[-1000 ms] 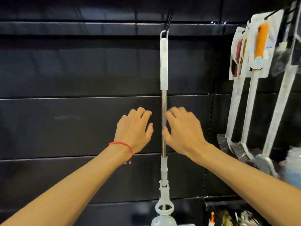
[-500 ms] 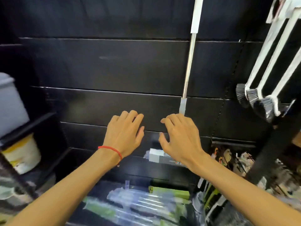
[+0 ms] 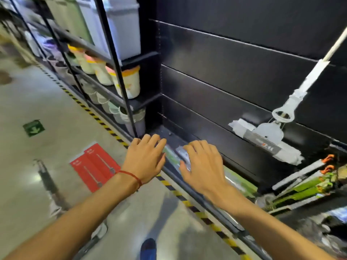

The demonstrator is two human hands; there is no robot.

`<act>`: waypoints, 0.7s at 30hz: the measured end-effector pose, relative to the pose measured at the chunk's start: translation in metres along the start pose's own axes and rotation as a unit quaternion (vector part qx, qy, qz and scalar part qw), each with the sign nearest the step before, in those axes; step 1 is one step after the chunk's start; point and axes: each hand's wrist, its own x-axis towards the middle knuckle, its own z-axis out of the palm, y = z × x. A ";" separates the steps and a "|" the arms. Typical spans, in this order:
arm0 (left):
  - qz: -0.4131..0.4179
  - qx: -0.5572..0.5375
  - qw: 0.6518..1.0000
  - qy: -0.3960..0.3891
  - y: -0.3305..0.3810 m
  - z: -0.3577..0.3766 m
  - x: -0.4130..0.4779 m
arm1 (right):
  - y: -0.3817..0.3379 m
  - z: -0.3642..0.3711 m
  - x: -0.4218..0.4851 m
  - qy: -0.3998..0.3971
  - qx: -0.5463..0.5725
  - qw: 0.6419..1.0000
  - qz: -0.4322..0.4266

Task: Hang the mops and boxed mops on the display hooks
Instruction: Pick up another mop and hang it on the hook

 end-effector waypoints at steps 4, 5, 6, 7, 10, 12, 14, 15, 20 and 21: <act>-0.062 0.017 0.998 -0.027 -0.028 -0.001 -0.087 | -0.059 0.024 -0.019 -0.027 0.018 0.998 -0.057; -0.081 0.021 0.996 -0.034 -0.036 -0.001 -0.107 | -0.075 0.028 -0.023 -0.028 0.021 0.997 -0.070; -0.100 0.021 0.994 -0.043 -0.045 -0.001 -0.127 | -0.091 0.033 -0.026 -0.029 0.025 0.996 -0.081; -0.116 0.018 0.992 -0.052 -0.055 0.000 -0.147 | -0.107 0.037 -0.029 -0.030 0.029 0.995 -0.092; -0.156 0.011 0.985 -0.079 -0.088 0.001 -0.201 | -0.158 0.050 -0.036 -0.035 0.050 0.990 -0.124; -0.175 0.021 0.980 -0.092 -0.113 0.001 -0.234 | -0.195 0.058 -0.037 -0.043 0.063 0.988 -0.138; -0.188 0.023 0.977 -0.100 -0.142 0.001 -0.267 | -0.236 0.067 -0.036 -0.047 0.066 0.986 -0.146; -0.194 0.025 0.975 -0.103 -0.158 0.003 -0.284 | -0.258 0.071 -0.036 -0.053 0.065 0.985 -0.149; -0.216 0.027 0.970 -0.106 -0.244 0.003 -0.369 | -0.373 0.098 -0.037 -0.089 0.068 0.982 -0.152; -0.220 0.030 0.968 -0.112 -0.262 0.003 -0.383 | -0.394 0.105 -0.037 -0.090 0.073 0.982 -0.150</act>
